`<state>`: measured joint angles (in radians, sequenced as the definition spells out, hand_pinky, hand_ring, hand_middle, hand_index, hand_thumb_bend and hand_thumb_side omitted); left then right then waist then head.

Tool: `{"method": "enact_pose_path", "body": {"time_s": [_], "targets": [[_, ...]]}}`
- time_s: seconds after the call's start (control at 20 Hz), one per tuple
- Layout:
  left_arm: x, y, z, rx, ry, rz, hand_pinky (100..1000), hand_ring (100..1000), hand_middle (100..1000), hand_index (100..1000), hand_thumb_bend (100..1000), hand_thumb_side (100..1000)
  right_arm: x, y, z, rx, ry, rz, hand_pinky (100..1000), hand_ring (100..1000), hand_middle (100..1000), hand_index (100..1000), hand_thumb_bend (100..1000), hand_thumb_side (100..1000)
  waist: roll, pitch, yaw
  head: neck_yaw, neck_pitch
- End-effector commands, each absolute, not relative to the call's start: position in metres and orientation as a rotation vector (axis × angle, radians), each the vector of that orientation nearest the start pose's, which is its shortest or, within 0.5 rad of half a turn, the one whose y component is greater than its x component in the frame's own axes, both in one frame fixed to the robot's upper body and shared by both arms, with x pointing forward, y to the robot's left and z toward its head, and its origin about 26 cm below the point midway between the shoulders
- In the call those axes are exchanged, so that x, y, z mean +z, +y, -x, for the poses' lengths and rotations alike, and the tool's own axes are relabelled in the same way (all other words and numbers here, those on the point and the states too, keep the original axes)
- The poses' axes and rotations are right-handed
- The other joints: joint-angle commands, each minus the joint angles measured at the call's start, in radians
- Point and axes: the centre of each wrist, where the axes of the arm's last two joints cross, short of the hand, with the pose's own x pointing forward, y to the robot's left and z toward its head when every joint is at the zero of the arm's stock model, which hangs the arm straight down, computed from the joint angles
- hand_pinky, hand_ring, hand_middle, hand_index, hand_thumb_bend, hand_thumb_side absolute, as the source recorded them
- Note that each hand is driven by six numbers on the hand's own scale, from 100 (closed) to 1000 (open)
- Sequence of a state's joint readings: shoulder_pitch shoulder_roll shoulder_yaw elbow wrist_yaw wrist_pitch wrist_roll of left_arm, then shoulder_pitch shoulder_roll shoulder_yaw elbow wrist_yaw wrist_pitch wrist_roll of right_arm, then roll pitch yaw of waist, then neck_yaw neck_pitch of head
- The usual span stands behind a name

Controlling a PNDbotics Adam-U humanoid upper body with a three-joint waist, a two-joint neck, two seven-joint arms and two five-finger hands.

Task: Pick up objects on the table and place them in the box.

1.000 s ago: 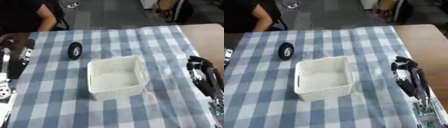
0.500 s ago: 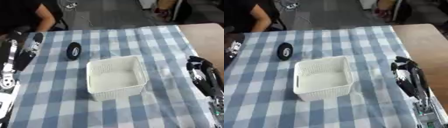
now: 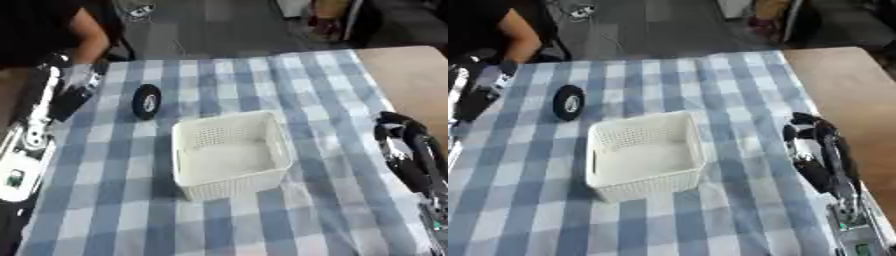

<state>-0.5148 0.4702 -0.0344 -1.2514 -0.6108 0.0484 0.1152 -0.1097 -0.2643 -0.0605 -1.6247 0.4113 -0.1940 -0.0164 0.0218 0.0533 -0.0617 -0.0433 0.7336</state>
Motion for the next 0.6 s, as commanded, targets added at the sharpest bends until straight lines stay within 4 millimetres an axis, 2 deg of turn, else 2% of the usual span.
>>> {"method": "enact_pose_path", "body": {"time_s": [0.05,0.6], "targets": [[0.119,0.345,-0.411,-0.803,-1.559,-1.058,853,851,873,930,1000,1000,0.057,-0.313,-0.305,0.557,-1.867,0.572,722,595,707,832,310,766,-0.003,-0.013,-0.001,0.012,-0.001],[0.104,0.337,-0.440,-0.955,-1.437,-1.094,861,851,869,932,1000,1000,0.055,-0.313,-0.304,0.558,-1.859,0.565,721,594,706,831,307,765,-0.008,-0.017,0.002,0.018,0.003]]}}
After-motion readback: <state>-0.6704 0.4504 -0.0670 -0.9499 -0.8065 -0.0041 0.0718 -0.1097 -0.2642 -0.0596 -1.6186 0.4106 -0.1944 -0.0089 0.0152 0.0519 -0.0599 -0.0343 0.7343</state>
